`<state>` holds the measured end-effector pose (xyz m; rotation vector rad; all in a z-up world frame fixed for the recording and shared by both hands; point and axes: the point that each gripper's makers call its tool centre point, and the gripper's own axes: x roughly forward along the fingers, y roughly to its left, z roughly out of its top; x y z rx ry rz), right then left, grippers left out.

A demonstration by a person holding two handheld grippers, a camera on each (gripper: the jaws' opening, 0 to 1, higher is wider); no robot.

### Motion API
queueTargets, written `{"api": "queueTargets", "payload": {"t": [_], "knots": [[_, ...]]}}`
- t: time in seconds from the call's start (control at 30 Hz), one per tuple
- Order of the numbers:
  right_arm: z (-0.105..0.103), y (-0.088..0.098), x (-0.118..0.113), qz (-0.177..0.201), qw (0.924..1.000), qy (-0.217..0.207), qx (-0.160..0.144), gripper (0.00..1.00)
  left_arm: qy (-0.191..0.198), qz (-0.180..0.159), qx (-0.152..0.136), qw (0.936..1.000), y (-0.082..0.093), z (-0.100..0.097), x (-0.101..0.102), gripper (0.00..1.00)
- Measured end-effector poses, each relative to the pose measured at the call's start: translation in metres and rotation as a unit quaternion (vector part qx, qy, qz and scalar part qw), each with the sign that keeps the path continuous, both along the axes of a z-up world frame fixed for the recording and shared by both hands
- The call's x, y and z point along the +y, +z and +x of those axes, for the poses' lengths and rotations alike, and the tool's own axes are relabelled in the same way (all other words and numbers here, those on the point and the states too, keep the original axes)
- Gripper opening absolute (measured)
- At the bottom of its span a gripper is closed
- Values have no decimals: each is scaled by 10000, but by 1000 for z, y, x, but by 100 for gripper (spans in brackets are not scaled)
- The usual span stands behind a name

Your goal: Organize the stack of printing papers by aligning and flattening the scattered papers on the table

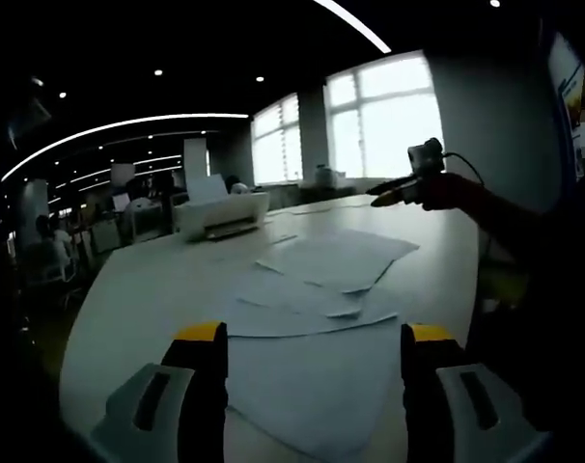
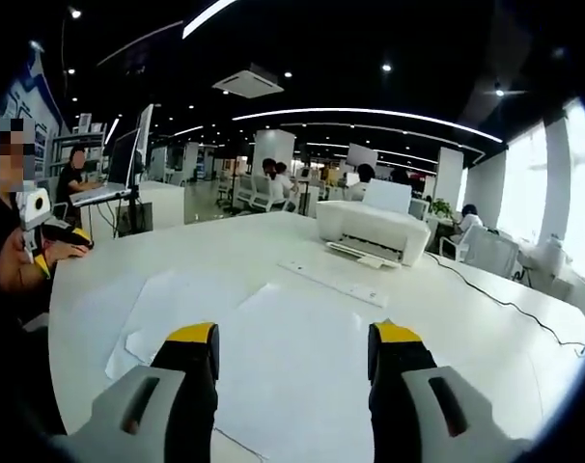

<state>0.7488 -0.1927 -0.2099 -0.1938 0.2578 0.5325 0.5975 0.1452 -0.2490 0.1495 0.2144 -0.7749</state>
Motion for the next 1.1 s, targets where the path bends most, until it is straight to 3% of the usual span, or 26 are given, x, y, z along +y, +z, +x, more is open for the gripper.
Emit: {"api": "queueTargets", "payload": {"t": [0.4, 0.73, 1.1], "knots": [[7, 2, 6, -95, 9999, 83, 46, 58, -16, -22, 18, 10000, 2, 0, 0, 75], [11, -4, 11, -61, 9997, 156, 158, 58, -92, 12, -10, 10000, 7, -16, -20, 73], [19, -8, 20, 0, 9998, 96, 164, 57, -92, -80, 11, 9999, 9, -13, -8, 73]]}}
